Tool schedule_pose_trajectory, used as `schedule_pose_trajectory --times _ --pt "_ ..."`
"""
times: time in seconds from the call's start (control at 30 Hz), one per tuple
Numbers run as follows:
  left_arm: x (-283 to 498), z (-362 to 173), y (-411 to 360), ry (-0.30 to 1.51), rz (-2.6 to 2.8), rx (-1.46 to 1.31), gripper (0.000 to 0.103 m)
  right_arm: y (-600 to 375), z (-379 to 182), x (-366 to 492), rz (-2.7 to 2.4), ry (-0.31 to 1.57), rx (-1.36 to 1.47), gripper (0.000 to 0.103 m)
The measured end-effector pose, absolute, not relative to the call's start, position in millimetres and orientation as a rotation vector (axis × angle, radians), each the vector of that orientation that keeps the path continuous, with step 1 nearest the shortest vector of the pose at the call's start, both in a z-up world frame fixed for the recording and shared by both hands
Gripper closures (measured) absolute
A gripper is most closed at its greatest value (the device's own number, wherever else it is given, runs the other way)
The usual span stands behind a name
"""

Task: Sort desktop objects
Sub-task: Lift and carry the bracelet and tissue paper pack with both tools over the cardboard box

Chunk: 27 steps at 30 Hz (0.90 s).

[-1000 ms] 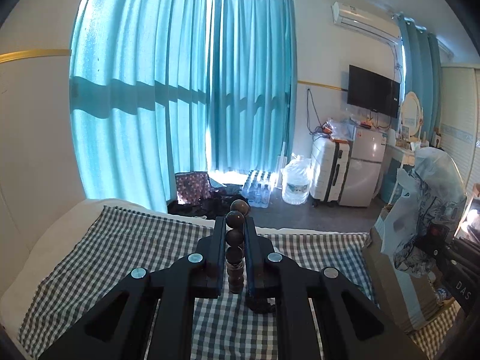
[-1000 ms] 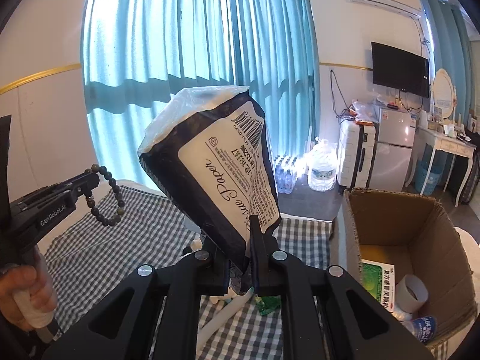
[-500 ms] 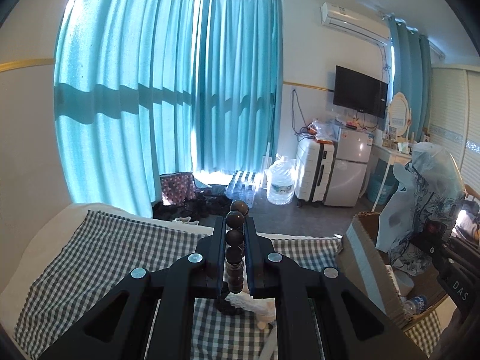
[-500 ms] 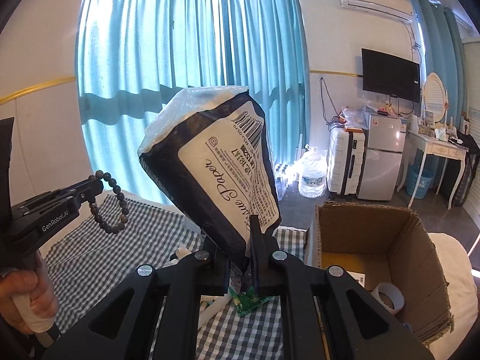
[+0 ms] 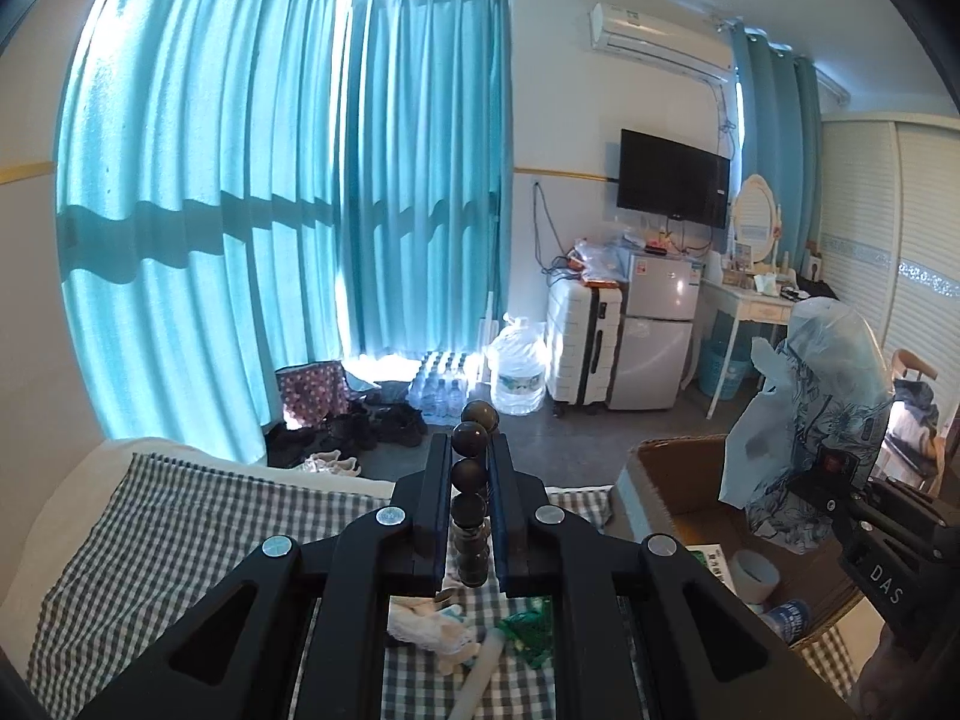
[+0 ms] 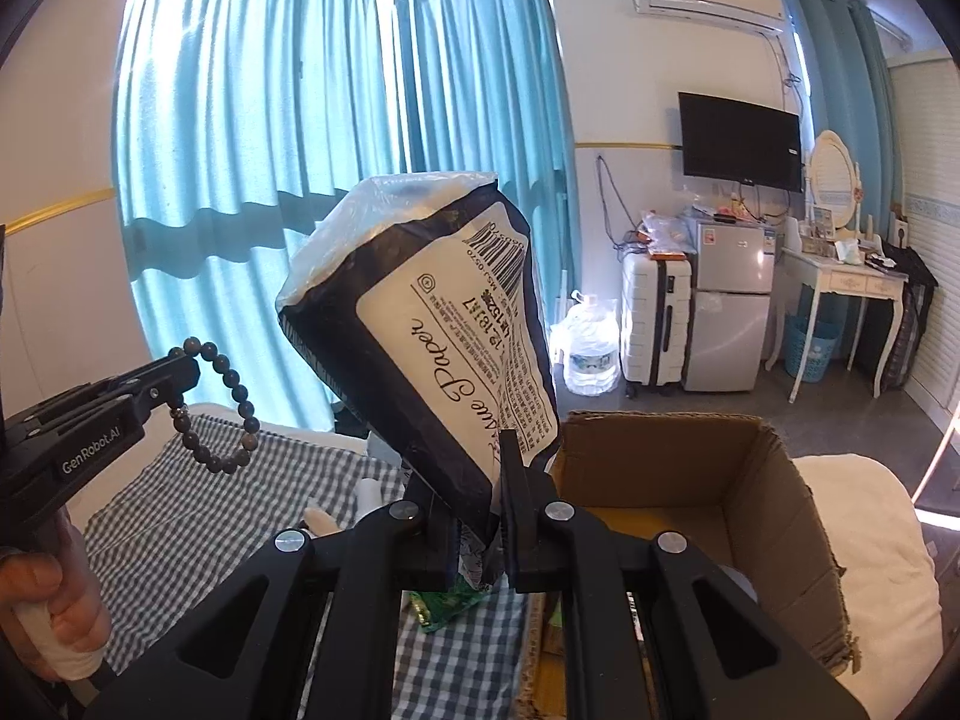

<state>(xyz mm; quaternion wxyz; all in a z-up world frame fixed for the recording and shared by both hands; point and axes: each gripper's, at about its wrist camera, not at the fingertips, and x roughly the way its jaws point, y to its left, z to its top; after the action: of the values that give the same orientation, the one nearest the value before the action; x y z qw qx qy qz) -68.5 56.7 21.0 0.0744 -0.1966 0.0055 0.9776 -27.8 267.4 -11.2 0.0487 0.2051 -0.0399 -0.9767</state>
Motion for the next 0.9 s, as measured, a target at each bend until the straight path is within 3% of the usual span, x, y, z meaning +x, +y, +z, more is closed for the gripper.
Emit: schedule_pose_trajectory --times 0.9 --pt "-78 39 152 0.05 2.769 -0.542 0.092 361 5 -5 -3.112 -0.196 0.639 0.093"
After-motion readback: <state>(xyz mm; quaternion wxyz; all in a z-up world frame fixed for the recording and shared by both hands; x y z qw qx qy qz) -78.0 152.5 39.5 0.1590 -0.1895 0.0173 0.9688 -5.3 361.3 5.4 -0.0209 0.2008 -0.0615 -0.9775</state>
